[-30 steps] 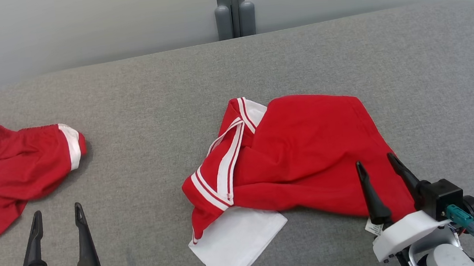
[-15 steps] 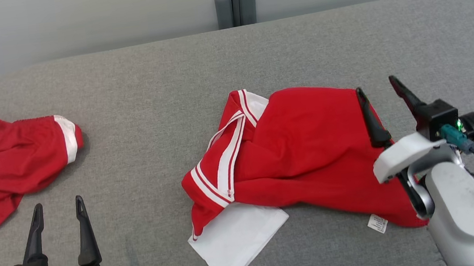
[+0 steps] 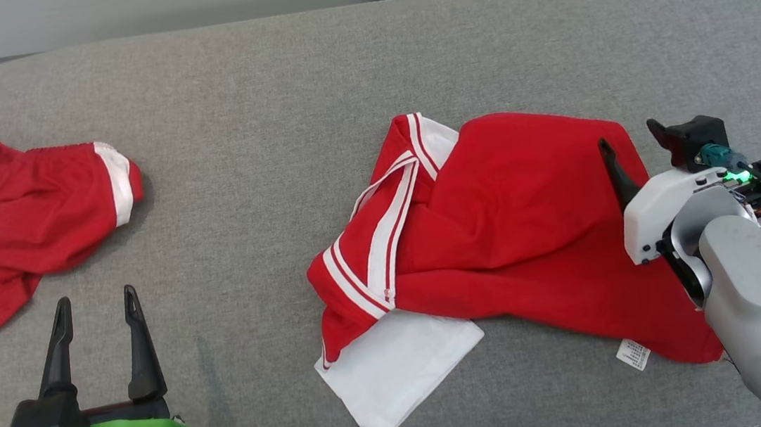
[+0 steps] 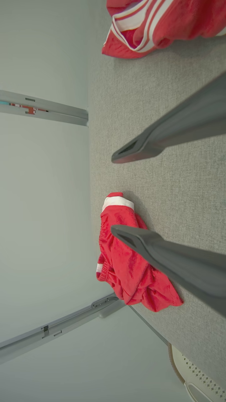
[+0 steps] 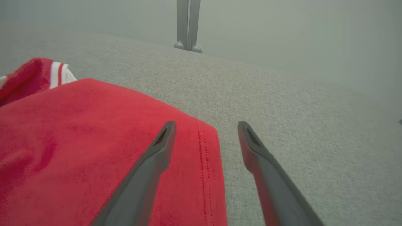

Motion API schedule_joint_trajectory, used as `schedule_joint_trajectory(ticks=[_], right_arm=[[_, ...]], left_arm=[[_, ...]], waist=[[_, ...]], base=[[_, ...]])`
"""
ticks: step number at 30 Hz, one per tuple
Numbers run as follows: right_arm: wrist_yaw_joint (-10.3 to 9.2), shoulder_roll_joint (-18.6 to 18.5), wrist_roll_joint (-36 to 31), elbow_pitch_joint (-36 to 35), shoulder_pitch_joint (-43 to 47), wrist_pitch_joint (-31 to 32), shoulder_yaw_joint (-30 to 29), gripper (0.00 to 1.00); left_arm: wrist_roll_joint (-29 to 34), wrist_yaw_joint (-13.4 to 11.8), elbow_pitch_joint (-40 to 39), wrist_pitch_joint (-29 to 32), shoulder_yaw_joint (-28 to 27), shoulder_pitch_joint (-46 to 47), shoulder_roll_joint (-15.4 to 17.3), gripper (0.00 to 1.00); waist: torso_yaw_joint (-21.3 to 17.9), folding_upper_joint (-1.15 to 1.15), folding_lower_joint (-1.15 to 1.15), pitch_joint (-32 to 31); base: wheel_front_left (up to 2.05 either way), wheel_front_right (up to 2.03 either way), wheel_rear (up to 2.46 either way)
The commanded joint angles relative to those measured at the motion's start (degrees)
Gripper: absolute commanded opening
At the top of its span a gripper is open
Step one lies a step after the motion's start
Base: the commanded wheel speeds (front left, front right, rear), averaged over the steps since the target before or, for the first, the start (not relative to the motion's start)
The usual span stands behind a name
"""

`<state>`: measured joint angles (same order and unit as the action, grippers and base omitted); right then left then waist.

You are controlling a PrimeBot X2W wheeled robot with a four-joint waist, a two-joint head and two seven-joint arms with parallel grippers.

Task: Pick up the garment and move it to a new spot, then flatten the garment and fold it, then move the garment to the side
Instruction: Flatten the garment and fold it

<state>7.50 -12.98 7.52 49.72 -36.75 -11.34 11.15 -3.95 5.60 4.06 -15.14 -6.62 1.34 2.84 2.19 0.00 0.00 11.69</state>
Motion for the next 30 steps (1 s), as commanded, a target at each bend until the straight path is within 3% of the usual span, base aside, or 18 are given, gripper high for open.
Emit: schedule_joint_trajectory(ticks=[1, 12, 13, 14, 15, 23, 30], right_arm=[[-0.03, -0.3, 0.4, 2.0, -0.9, 0.7, 0.6, 1.0], [-0.01, 0.5, 6.0, 13.0, -3.7, 4.4, 6.3, 1.0], [0.01, 1.0, 7.4, 13.3, -3.7, 5.0, 7.0, 0.41], [0.01, 1.3, 8.4, 13.5, -3.8, 5.3, 7.6, 0.29], [0.01, 1.0, 8.9, 13.5, -4.2, 5.5, 8.6, 0.0], [-0.05, -3.4, 10.6, 14.0, -11.3, 2.1, 12.0, 0.0], [-0.05, -6.7, 10.0, 18.2, -17.5, -0.1, 10.9, 0.0]], left_arm=[[-0.4, -0.1, 0.0, 0.0, 0.1, 1.1, 0.1, 1.0], [-0.9, -0.5, 0.3, 0.0, 0.7, 2.1, 0.1, 1.0], [-1.0, -0.6, 0.3, 0.0, 0.8, 2.2, 0.1, 1.0], [-1.1, -0.6, 0.3, 0.0, 0.8, 2.2, 0.1, 1.0], [-1.2, -0.7, 0.2, 0.0, 0.9, 2.3, 0.1, 1.0], [-1.3, -0.3, 0.4, 0.0, 0.8, 3.2, 0.1, 1.0], [-1.4, -0.2, 0.8, 0.0, 0.8, 3.5, 0.1, 1.0]], waist=[[1.0, 0.0, 0.0, 1.3], [1.8, 0.0, 0.0, 2.5], [1.8, 0.0, 0.0, 2.6], [1.8, 0.0, 0.0, 2.6], [1.9, 0.0, 0.0, 2.7], [2.8, 0.0, 0.0, 3.4], [4.2, 0.0, 0.0, 3.4]], base=[[0.0, 0.0, 0.0], [0.0, 0.0, 0.0], [0.0, 0.0, 0.0], [0.0, 0.0, 0.0], [0.0, 0.0, 0.0], [0.0, 0.0, 0.0], [0.0, 0.0, 0.0]])
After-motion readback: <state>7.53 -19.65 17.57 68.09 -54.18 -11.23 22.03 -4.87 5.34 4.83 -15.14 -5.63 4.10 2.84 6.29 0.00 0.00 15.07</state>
